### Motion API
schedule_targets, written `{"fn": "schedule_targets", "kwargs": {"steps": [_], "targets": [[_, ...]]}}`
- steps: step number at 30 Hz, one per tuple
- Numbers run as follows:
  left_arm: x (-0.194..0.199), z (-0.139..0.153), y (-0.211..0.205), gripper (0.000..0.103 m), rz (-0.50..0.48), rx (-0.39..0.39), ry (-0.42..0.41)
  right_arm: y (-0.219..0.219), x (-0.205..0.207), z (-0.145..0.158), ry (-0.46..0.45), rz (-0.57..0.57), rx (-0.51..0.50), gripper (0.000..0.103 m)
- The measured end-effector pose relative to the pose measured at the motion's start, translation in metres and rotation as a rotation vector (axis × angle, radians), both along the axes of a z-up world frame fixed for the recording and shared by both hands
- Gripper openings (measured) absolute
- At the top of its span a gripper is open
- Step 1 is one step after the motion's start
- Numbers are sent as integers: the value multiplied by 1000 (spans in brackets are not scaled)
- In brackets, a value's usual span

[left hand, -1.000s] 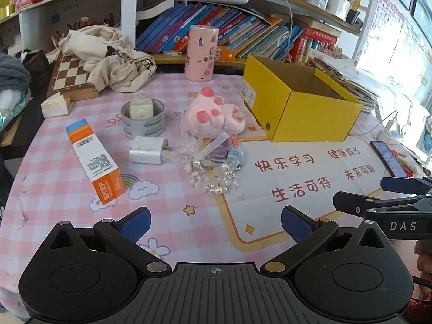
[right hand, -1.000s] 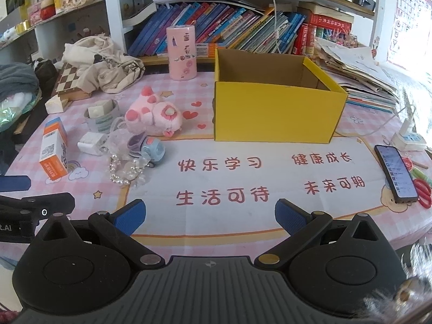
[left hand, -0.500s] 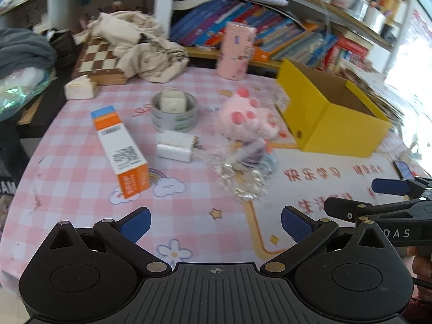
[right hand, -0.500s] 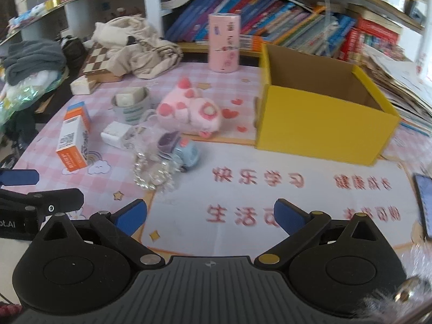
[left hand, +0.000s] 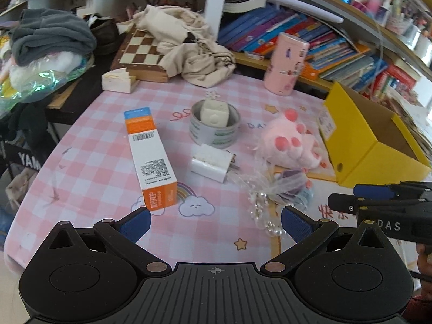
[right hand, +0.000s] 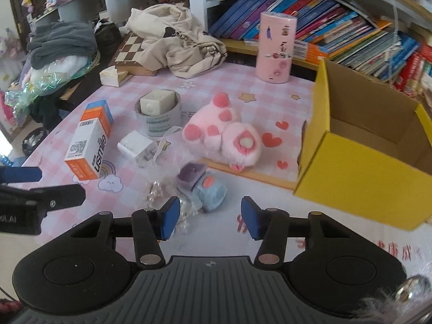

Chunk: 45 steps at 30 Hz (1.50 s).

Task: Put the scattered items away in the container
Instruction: 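Move the right tool toward the purple-blue toy car while the left tool approaches the pearl hair clip, then close the right gripper on the toy car while the left gripper closes on the pearl hair clip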

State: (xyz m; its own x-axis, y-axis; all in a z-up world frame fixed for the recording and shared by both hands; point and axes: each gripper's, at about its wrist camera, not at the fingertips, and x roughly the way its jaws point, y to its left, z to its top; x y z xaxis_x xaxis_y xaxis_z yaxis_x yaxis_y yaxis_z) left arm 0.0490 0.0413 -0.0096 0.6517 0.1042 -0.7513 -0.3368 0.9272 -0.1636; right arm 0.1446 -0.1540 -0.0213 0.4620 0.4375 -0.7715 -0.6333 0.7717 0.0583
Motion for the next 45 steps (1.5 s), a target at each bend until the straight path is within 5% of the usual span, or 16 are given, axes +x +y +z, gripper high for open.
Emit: {"fn": "schedule_targets", "kwargs": {"steps": [11,19,22,26,28,33,35,38,45], "targets": [[15,-5,-14,103,83,-6,71,20,37,-37,84,182,-57,40],[29,-29,-38,103,4,-61,131,36,57,-54,86,287,-49,49],[37,-32,-46,102,-32,-68,144,35,64,-49,158,316,-12,36],[49,-36,-56,99,-45,39,167,27,69,-37,209,346,50,15],[53,-42,-60,99,-55,48,173,24,69,-35,214,341,65,12],[67,-61,-74,90,-111,66,198,23,66,-35,187,346,70,24],[73,-62,-82,76,-143,137,200,24,66,-32,182,360,61,34],[77,-68,-89,78,-191,256,186,27,67,-27,153,392,63,41],[59,-66,-65,59,-148,210,129,47,67,-42,133,393,59,48]]}}
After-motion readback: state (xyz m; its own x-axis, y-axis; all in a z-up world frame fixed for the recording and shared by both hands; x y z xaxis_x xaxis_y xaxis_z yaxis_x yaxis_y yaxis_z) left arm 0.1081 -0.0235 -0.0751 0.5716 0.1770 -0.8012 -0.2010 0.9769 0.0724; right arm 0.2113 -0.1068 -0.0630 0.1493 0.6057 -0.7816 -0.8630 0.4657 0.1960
